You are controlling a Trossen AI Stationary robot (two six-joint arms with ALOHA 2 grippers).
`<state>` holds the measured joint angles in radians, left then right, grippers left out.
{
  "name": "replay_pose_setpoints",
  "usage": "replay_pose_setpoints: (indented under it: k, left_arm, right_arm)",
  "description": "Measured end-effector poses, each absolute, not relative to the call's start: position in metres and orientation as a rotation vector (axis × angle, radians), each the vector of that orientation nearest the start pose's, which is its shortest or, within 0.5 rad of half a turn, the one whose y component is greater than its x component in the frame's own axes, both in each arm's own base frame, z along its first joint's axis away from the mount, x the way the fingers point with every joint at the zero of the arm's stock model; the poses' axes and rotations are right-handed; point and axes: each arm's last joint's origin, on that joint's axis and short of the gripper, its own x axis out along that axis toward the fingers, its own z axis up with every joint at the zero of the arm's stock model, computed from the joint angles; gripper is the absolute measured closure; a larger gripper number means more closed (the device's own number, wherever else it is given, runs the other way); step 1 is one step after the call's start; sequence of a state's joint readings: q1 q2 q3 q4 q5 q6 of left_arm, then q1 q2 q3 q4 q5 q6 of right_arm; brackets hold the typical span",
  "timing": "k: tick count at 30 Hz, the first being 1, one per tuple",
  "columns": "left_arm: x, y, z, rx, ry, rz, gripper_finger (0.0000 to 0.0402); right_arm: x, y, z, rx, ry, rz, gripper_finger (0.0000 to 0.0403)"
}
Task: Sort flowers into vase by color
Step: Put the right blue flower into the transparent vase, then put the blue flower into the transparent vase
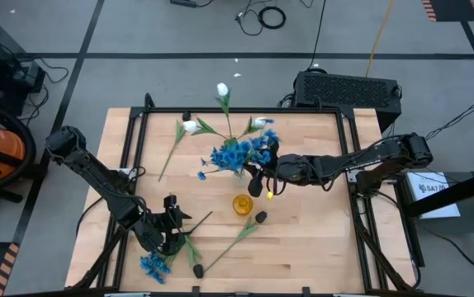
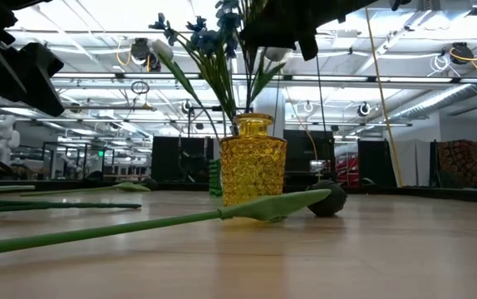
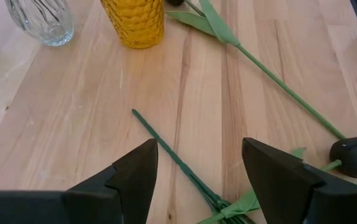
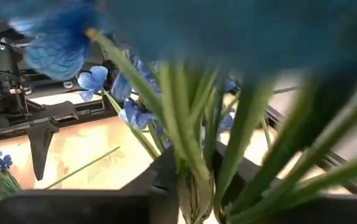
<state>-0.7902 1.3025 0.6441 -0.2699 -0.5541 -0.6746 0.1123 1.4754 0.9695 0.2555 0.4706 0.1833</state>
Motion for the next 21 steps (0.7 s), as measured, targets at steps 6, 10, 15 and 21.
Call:
replay_pose_setpoints:
  k: [6, 10, 15, 21]
  left_arm:
    - [0.177, -0.157, 0.182, -0.062, 0.749, 0.034, 0.0162]
    - [0.177, -0.157, 0.182, -0.062, 0.749, 0.034, 0.0162]
    - [0.177, -0.157, 0.181, -0.062, 0.749, 0.034, 0.0162]
    - [0.177, -0.157, 0.181, -0.062, 0.749, 0.034, 0.0162]
  right_arm:
    - [0.327, 0.024, 0.275, 0.134, 0.231, -0.383, 0.0243]
    - [0.327, 0.024, 0.282, 0.146, 0.327, -0.400, 0.0198]
    - [0.324, 0.027, 0.295, 0.152, 0.437, -0.414, 0.0148]
    - [0.321, 0.034, 0.297, 0.129, 0.494, -0.398, 0.0109]
